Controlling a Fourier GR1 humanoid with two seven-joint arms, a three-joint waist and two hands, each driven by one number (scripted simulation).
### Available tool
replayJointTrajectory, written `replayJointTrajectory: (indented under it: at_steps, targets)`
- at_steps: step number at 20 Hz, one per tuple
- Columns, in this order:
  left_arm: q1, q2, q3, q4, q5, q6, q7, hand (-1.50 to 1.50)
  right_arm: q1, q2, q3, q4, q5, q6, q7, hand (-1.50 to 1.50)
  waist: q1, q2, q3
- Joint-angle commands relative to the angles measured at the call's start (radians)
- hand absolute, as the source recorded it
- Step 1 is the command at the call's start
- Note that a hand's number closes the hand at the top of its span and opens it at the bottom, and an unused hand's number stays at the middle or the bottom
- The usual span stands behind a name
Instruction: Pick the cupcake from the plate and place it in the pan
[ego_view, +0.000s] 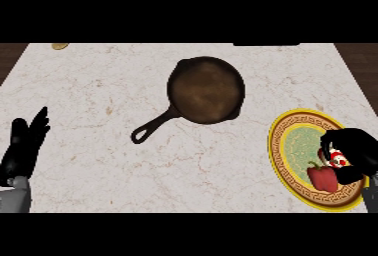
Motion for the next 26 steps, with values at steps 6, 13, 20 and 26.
replayJointTrajectory:
  at_steps: [6, 13, 20, 26]
  targets:
    - [-0.013, -0.003, -0.008, -0.036, -0.013, 0.017, 0.067, 0.0, 0.23, 0.326, -0.013, -0.391, 0.056, -0.032, 0.51, 1.5, -0.025, -0.002, 0.007]
    - [-0.017, -0.017, -0.003, 0.001, -0.005, 0.013, 0.023, 0.0, 0.193, 0.379, 0.116, -0.767, 0.151, -0.189, 0.517, 1.5, -0.003, 0.003, 0.007]
    - [-0.07, -0.02, -0.02, 0.022, -0.031, 0.014, 0.043, 0.0, 0.014, 0.453, 0.269, -0.652, 0.238, -0.193, 0.681, 1.5, 0.024, 0.013, 0.008]
    - [-0.026, -0.037, -0.022, -0.007, -0.028, 0.011, 0.023, 0.0, -0.294, 0.455, 0.233, -0.408, 0.127, -0.267, 0.87, 1.5, 0.037, 0.015, 0.008]
